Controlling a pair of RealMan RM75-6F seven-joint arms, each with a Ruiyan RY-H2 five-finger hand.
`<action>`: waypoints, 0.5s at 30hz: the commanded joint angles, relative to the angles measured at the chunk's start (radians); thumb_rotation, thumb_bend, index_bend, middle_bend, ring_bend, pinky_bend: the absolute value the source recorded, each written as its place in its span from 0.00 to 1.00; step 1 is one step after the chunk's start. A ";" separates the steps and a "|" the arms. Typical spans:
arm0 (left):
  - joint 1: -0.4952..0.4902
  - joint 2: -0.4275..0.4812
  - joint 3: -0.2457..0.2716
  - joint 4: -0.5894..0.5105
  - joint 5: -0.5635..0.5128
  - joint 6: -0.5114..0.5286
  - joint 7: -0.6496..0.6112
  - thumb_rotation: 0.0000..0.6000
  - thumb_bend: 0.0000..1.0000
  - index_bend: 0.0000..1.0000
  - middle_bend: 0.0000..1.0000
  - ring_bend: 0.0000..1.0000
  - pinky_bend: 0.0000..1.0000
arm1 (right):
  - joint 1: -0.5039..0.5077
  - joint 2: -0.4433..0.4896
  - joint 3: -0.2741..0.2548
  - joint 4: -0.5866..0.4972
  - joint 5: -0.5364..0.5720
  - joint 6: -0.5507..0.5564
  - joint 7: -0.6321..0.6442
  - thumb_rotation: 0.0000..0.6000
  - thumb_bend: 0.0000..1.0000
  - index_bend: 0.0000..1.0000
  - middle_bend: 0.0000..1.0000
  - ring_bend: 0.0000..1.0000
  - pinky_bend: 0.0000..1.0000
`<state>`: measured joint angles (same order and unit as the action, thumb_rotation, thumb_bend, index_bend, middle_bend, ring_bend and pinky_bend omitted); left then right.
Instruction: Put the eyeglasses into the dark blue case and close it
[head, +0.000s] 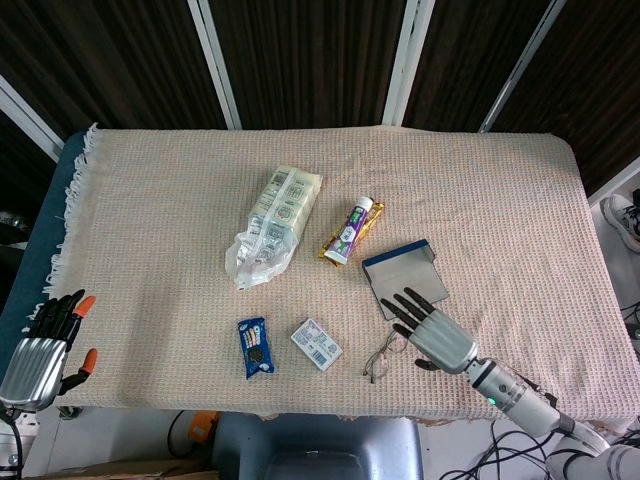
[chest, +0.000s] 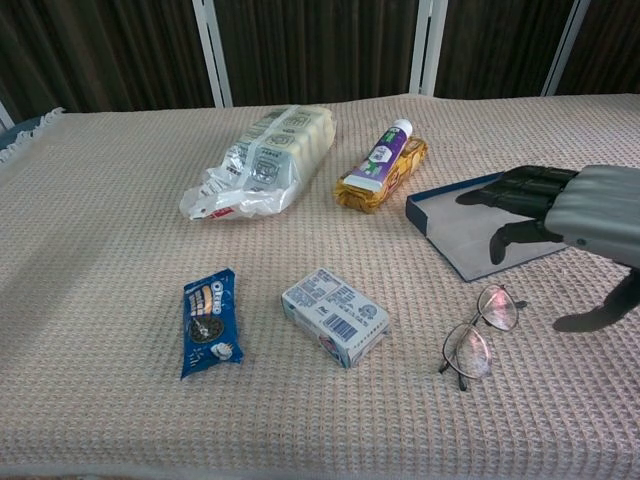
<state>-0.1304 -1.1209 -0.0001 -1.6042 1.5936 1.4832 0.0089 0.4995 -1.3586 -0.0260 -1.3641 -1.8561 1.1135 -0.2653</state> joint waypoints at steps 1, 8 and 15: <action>0.003 0.003 0.002 0.001 -0.001 0.003 -0.006 1.00 0.42 0.00 0.00 0.00 0.07 | 0.033 -0.033 -0.002 0.022 -0.005 -0.037 -0.013 1.00 0.37 0.52 0.00 0.00 0.00; 0.011 0.008 -0.004 0.003 -0.021 0.006 -0.021 1.00 0.42 0.00 0.00 0.00 0.07 | 0.075 -0.070 -0.005 0.048 0.013 -0.088 -0.020 1.00 0.43 0.55 0.00 0.00 0.00; 0.015 0.014 0.000 0.004 -0.013 0.012 -0.034 1.00 0.42 0.00 0.00 0.00 0.07 | 0.104 -0.076 -0.019 0.041 0.022 -0.124 -0.040 1.00 0.45 0.56 0.00 0.00 0.00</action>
<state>-0.1161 -1.1071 -0.0012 -1.6001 1.5801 1.4945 -0.0239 0.6005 -1.4333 -0.0433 -1.3222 -1.8362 0.9932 -0.3022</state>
